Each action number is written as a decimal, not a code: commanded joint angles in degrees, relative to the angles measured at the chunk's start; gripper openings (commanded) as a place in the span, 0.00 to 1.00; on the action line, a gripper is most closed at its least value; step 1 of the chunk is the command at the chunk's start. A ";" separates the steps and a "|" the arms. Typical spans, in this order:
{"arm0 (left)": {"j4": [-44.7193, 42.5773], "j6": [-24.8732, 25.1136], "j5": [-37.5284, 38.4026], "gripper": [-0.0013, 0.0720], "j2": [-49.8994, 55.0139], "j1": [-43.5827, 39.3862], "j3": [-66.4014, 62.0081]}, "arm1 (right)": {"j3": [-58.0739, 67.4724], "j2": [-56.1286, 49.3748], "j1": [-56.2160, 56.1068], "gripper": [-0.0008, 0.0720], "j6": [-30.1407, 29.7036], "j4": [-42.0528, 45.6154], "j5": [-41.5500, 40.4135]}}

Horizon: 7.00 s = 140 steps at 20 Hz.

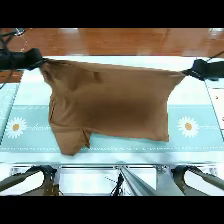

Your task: Fold the shirts.

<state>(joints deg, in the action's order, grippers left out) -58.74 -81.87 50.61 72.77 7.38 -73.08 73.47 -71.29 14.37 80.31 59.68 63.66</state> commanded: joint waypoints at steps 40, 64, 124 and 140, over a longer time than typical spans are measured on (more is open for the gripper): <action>19.02 21.92 19.30 0.98 -1.73 27.78 48.98 | -46.03 23.76 4.39 0.87 -7.85 -19.32 0.66; 21.79 23.71 15.52 0.05 -1.70 22.16 49.57 | -46.18 5.57 0.00 0.71 -0.28 -10.71 -3.02; 0.83 -2.97 -2.10 0.05 24.57 -47.04 -14.01 | -23.87 33.66 9.38 0.04 -2.29 -6.91 19.71; 4.72 -7.76 21.03 0.05 34.95 -46.56 -32.48 | -22.38 31.15 -2.64 0.04 0.24 -3.67 20.92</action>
<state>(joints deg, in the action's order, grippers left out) -53.91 -89.86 66.19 110.83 -46.39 -104.53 49.82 -35.86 17.15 80.01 54.76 85.01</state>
